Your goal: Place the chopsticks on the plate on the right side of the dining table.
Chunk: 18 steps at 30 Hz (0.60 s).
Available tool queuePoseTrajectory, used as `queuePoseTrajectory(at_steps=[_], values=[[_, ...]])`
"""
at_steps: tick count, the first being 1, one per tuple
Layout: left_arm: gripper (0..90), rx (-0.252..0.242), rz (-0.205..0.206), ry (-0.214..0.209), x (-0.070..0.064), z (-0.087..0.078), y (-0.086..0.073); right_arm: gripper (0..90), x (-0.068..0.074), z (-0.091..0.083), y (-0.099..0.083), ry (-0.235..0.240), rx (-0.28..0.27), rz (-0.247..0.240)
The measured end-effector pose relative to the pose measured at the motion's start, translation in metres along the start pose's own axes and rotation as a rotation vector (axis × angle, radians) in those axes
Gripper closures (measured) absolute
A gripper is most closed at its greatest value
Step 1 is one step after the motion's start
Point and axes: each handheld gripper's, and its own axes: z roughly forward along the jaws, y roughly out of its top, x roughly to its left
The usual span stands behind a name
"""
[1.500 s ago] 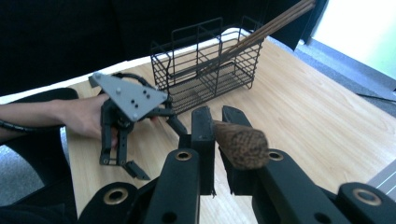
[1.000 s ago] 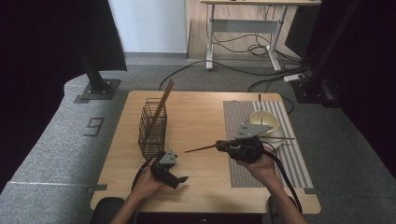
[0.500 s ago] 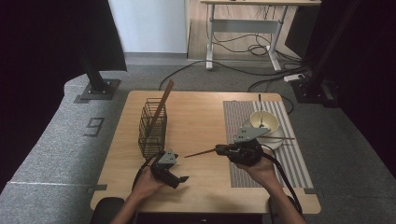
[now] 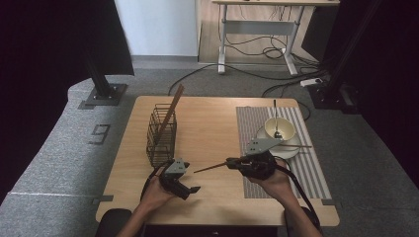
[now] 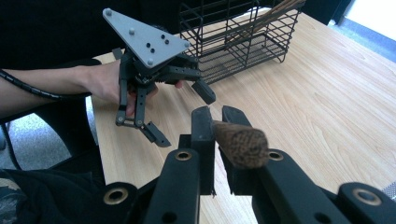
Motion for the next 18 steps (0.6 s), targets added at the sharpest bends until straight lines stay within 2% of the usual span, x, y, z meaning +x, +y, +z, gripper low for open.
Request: queuePoseTrajectory(at_steps=[7, 13, 18], values=[[6.5, -0.034, 0.009, 0.004, -0.002, -0.005, 0.003, 82.5, 0.002, 0.002, -0.004, 0.018, 0.002, 0.007], [20.1, -0.047, 0.023, -0.022, -0.004, -0.005, 0.005, 82.5, 0.003, 0.009, -0.004, 0.042, 0.007, 0.010], [36.1, -0.049, 0.025, -0.051, -0.006, -0.004, 0.007, 82.5, 0.005, 0.014, -0.004, 0.056, 0.016, 0.007]])
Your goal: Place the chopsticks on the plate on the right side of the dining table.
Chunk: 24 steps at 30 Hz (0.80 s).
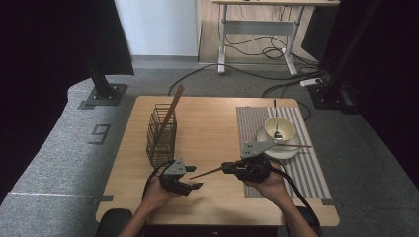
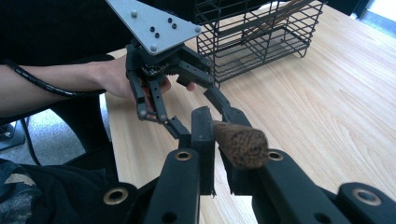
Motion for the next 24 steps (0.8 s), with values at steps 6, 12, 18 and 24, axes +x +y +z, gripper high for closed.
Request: queuePoseTrajectory(at_steps=[6, 12, 18, 24], values=[[52.1, -0.027, 0.006, -0.034, -0.001, -0.001, 0.001, 82.5, 0.001, 0.004, -0.001, 0.013, 0.009, 0.000], [67.5, -0.040, 0.030, -0.059, -0.003, -0.002, 0.001, 82.6, 0.002, 0.010, -0.002, 0.030, 0.015, 0.004], [78.2, -0.045, 0.064, -0.077, -0.005, -0.003, 0.001, 82.5, 0.002, 0.011, -0.001, 0.037, 0.014, 0.008], [81.1, -0.035, 0.107, -0.094, -0.008, -0.002, 0.002, 80.6, -0.002, 0.010, -0.001, 0.037, 0.009, 0.024]])
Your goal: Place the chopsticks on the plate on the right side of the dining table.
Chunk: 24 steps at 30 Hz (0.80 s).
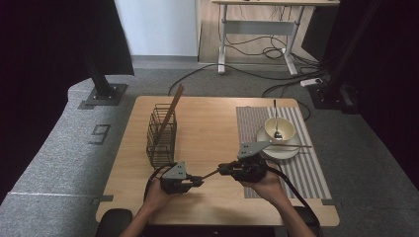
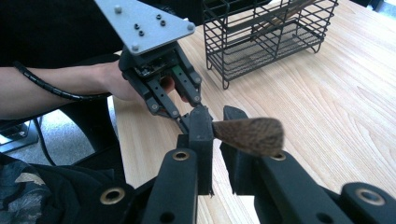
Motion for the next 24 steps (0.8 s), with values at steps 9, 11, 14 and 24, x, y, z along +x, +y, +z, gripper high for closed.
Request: queuePoseTrajectory(at_steps=[9, 11, 14, 24], values=[[82.6, 0.021, 0.029, -0.010, -0.0018, 0.0012, 0.0004, 79.4, -0.0013, 0.0021, -0.0002, -0.003, 0.008, 0.008], [83.0, 0.023, 0.036, -0.016, -0.0024, 0.0012, 0.0006, 78.8, -0.0020, 0.0020, -0.0002, -0.007, 0.008, 0.010], [83.8, 0.026, 0.049, -0.027, -0.0036, 0.0024, 0.0014, 77.3, -0.0021, 0.0015, -0.0005, -0.017, 0.011, 0.007], [85.1, 0.018, 0.036, -0.048, -0.0027, 0.0009, 0.0022, 50.1, -0.0009, 0.0031, -0.0002, -0.107, 0.023, -0.011]])
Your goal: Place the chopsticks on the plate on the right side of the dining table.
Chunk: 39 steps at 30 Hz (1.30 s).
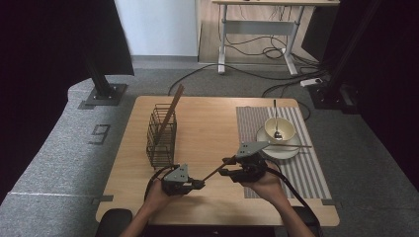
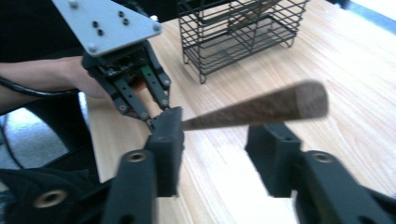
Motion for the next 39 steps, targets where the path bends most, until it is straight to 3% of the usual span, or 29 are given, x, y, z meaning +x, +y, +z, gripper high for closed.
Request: queuePoseTrajectory(at_steps=[4, 8, 16, 21, 28, 33, 39], values=[[85.1, 0.009, 0.000, -0.004, 0.000, 0.001, 0.000, 39.1, -0.001, 0.001, 0.002, -0.045, -0.036, 0.031], [85.1, 0.014, 0.004, -0.010, -0.001, 0.002, 0.001, 31.3, -0.001, 0.002, 0.005, -0.105, -0.055, 0.032], [85.1, 0.010, -0.009, -0.007, 0.000, 0.001, 0.001, 28.7, -0.005, 0.005, 0.003, -0.202, -0.030, 0.023], [85.1, 0.008, -0.012, 0.000, 0.001, -0.001, 0.001, 29.0, -0.011, 0.005, -0.005, -0.226, -0.004, 0.035], [85.1, 0.040, -0.003, -0.005, -0.001, 0.005, 0.001, 29.0, -0.020, 0.007, -0.021, -0.220, 0.052, 0.070], [85.1, 0.082, -0.015, -0.031, 0.001, 0.007, -0.001, 29.2, -0.019, 0.002, -0.018, -0.245, 0.063, 0.030], [85.1, 0.112, -0.028, -0.040, 0.003, 0.008, -0.002, 25.1, -0.020, -0.001, -0.018, -0.194, 0.094, 0.025]])
